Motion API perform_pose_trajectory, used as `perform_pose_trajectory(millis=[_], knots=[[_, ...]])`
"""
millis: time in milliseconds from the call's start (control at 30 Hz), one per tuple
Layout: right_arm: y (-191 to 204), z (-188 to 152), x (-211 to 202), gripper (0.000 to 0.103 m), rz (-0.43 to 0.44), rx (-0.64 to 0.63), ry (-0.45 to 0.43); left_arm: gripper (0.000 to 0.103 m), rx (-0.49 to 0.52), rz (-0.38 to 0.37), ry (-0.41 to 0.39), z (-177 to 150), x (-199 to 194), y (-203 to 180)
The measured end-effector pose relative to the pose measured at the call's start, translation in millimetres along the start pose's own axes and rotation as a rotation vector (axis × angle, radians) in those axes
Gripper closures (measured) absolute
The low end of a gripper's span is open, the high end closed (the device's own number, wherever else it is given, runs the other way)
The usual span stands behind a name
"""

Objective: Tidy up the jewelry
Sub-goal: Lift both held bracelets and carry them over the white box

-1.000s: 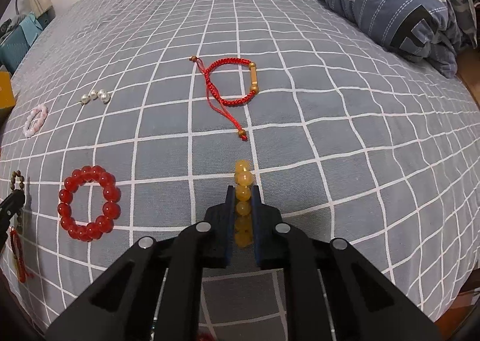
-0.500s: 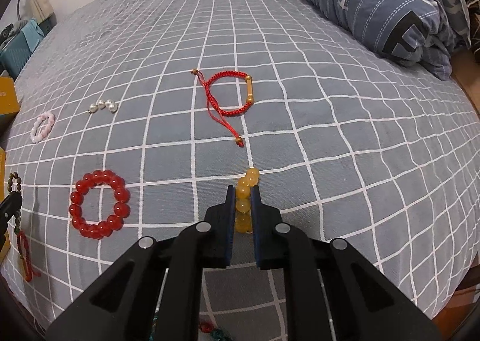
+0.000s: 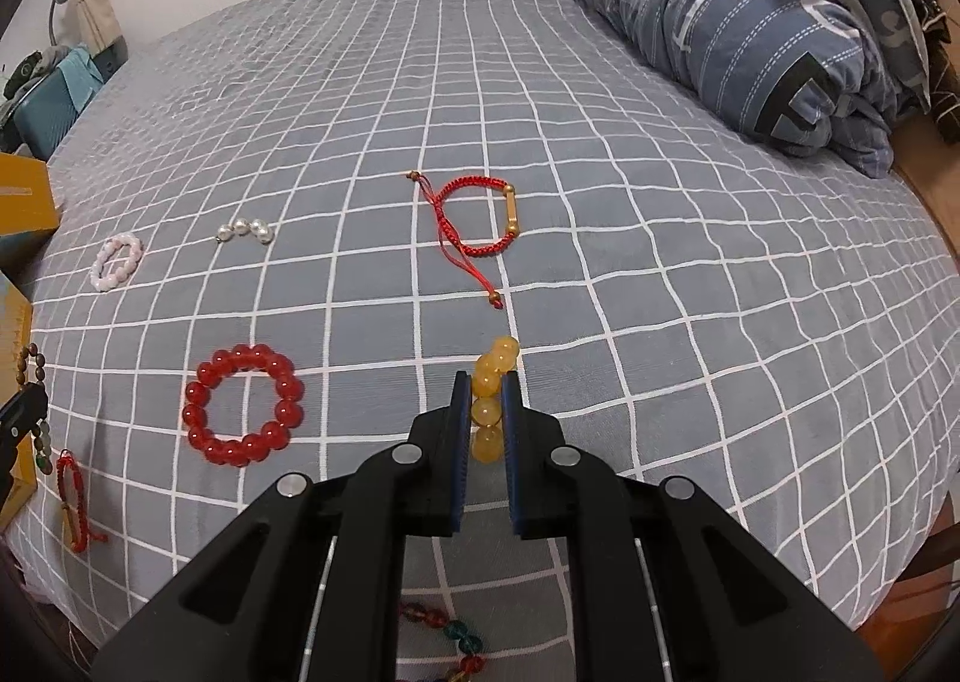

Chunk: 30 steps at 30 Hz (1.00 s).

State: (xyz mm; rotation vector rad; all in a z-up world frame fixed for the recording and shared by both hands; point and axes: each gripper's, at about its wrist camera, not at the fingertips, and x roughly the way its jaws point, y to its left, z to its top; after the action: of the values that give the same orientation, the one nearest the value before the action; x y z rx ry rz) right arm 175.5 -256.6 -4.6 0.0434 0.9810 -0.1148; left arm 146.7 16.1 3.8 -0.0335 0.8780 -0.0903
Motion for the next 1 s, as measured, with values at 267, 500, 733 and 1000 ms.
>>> perform_pose_trajectory(millis=[267, 500, 733, 1000], knots=[[3.7, -0.5, -17.1, 0.094, 0.000, -0.005, -0.027, 0.096, 0.003, 0.004, -0.030, -0.8, -19.2, 0.4], [9.2, -2.0, -33.2, 0.094, 0.001, -0.016, -0.046, 0.096, 0.006, 0.011, -0.049, -1.3, -34.0, 1.1], [16.4, -3.5, -52.1, 0.094, 0.003, -0.027, -0.068, 0.096, 0.004, 0.018, -0.069, -2.4, -52.9, 3.5], [28.3, -4.8, -77.8, 0.094, 0.016, -0.040, -0.099, 0.096, -0.006, 0.036, -0.095, -3.4, -78.0, 12.9]])
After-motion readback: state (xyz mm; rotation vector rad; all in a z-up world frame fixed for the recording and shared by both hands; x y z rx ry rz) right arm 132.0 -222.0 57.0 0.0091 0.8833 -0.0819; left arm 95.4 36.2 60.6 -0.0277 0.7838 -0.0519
